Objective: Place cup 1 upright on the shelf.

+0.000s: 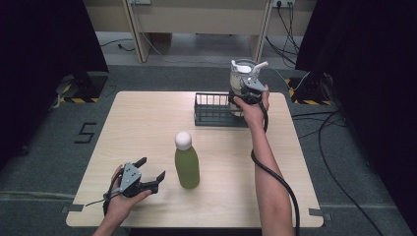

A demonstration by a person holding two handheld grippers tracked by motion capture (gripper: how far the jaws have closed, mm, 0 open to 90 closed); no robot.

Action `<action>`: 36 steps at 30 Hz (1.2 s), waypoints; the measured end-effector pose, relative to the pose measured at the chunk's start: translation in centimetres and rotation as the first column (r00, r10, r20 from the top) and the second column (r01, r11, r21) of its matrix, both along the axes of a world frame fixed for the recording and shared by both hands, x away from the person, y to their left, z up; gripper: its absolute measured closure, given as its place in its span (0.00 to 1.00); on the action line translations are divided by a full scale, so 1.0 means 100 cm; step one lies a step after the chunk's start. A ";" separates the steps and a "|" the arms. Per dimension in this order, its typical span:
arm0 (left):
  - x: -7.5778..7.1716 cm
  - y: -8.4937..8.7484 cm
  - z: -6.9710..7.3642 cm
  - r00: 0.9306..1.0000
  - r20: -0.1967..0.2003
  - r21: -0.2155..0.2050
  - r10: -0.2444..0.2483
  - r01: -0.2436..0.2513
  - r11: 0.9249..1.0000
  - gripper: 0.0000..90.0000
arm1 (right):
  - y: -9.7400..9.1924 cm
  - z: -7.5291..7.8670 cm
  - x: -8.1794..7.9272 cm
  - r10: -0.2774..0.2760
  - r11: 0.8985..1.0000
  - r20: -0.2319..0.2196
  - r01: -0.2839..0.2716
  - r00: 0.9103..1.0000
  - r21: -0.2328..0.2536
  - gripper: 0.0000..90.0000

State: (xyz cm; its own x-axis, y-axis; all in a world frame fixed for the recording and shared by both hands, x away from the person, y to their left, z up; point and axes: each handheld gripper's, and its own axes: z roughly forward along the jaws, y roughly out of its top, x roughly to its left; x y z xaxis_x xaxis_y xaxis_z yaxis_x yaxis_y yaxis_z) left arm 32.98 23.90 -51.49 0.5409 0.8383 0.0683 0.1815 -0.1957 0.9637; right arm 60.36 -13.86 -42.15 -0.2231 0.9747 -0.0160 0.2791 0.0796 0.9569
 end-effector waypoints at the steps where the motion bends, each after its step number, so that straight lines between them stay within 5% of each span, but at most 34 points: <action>1: 0.000 0.000 0.000 1.000 0.000 0.000 -0.001 0.001 1.000 0.15 | 0.000 0.000 0.000 -0.002 1.000 -0.001 0.002 1.000 0.000 0.12; 36: -0.001 -0.001 0.000 1.000 0.001 0.006 -0.003 0.003 1.000 0.15 | 0.002 -0.013 -0.003 -0.022 1.000 0.019 0.021 1.000 0.011 0.11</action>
State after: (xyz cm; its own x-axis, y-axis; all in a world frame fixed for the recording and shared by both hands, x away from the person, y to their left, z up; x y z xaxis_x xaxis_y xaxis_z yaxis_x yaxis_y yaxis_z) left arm 32.89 23.76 -51.53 0.5434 0.8362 0.0736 0.1801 -0.2017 0.9628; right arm 60.10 -13.70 -43.43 -0.2019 0.9794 -0.0090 0.2627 0.0630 0.9628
